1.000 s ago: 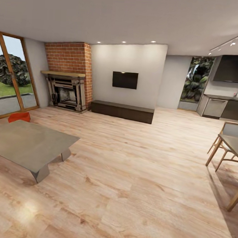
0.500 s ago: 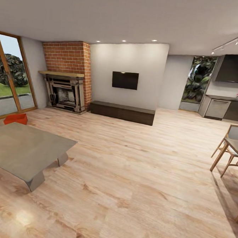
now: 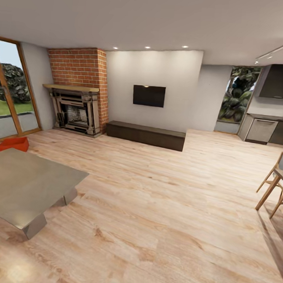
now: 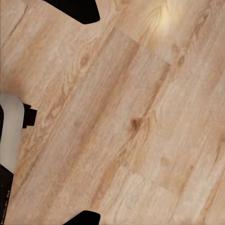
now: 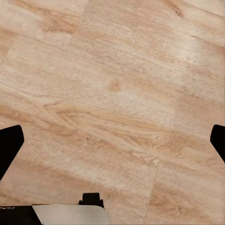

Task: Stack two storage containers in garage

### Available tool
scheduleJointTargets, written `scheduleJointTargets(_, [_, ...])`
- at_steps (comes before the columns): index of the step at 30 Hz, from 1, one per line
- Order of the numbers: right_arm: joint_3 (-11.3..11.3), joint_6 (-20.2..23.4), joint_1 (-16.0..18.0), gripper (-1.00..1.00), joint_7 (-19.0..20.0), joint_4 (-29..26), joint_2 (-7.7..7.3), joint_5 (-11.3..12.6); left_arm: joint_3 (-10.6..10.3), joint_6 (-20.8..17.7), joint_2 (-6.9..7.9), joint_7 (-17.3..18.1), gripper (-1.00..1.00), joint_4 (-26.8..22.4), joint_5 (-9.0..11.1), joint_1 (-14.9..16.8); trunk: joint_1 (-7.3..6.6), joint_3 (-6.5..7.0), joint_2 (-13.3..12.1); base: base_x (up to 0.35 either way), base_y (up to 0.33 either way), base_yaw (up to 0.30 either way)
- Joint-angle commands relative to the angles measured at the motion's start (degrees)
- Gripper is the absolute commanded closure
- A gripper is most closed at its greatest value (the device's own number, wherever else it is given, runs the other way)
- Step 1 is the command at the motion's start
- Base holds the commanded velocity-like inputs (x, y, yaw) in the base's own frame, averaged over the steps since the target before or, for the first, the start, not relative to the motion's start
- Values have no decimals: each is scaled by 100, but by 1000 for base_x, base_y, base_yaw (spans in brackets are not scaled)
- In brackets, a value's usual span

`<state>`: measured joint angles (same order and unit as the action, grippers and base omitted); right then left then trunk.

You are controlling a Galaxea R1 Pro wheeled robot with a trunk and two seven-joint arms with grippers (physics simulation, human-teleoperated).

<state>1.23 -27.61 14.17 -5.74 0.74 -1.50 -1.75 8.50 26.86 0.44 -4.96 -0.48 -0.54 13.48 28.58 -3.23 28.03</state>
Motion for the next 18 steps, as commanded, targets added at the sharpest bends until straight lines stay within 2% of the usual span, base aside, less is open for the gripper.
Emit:
scheduleJointTargets(1, [15,-17,6,-100,-31,7,0,-19,20,21,0,-5,-100,6,-7,6,6,-12,10,323,0,0])
scheduleJointTargets(18, [9,-17,6,-100,-32,7,0,-10,20,21,0,-5,-100,6,-8,6,6,-12,10,323,0,0])
